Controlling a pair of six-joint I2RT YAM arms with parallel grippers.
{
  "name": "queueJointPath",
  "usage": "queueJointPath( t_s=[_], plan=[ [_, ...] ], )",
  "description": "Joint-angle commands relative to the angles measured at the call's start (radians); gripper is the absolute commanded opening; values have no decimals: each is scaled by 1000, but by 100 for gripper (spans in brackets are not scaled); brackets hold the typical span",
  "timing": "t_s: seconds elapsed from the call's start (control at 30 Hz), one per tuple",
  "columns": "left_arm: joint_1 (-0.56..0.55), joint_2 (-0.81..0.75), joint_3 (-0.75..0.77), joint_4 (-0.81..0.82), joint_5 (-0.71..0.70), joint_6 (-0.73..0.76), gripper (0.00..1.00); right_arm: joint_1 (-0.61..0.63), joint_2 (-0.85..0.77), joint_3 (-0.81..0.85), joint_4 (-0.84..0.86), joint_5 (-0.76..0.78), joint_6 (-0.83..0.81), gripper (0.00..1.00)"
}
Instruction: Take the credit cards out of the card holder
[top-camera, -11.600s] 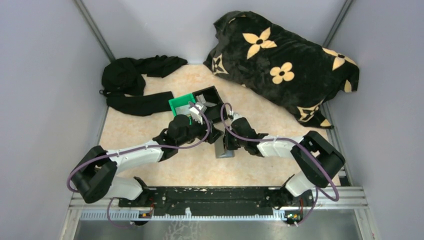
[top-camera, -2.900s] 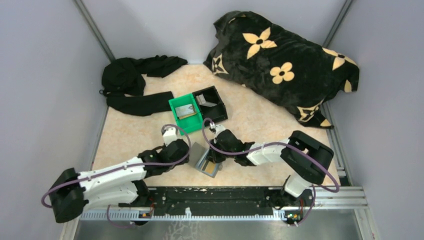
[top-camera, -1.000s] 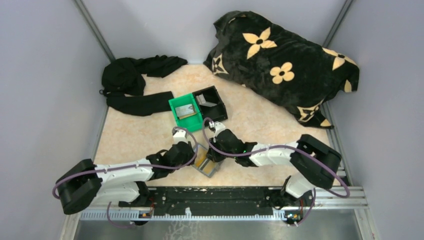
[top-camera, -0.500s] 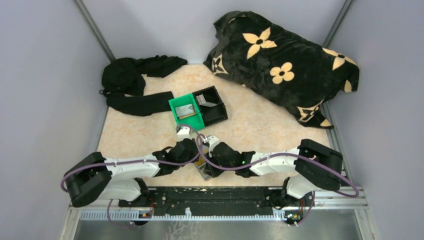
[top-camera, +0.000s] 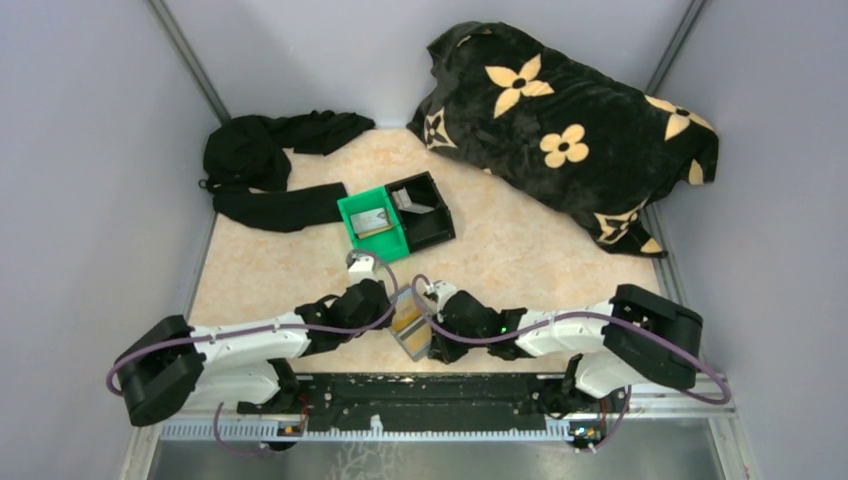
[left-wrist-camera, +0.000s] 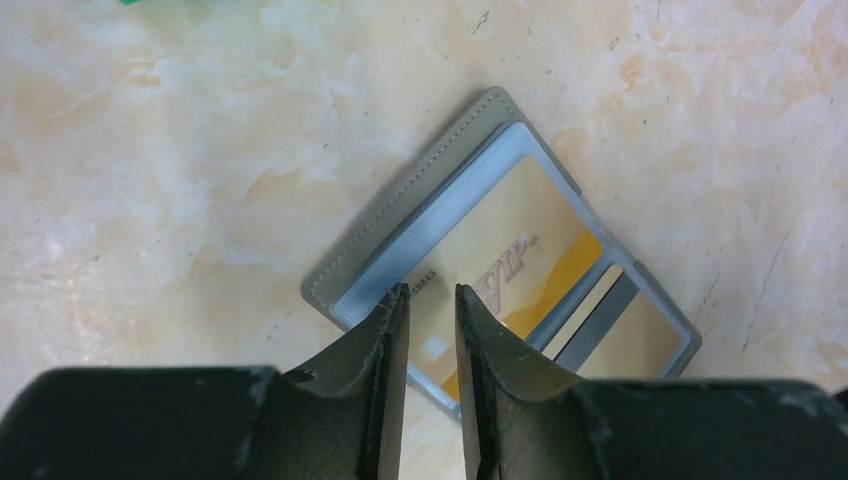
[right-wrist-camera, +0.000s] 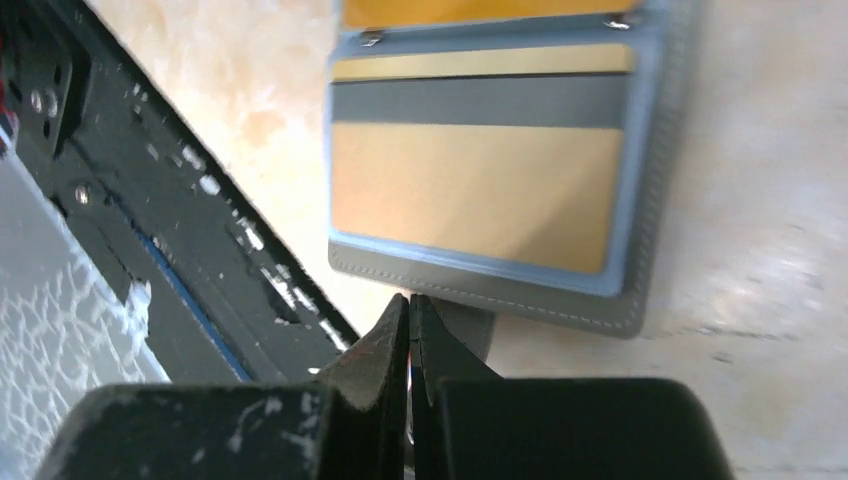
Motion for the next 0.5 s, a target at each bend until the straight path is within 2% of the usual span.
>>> queueJointPath(
  t_s=[0.0,0.17,0.3,0.47],
  plan=[
    [4,-80,-27,-96,18,-22,30,-101,-70,-64,-28,-9,21,0],
    [4,-111,-41,-126,44,-33,30,-232,-59,-23,-87,9,-66,0],
    [4,-145,-54,-142,84,-60,31,-328,-27,6,-73,-35,-116,0],
    [3,-222,-91,-139,125,-89,33,-373,55,105,-95,-40,-190,0]
  ],
)
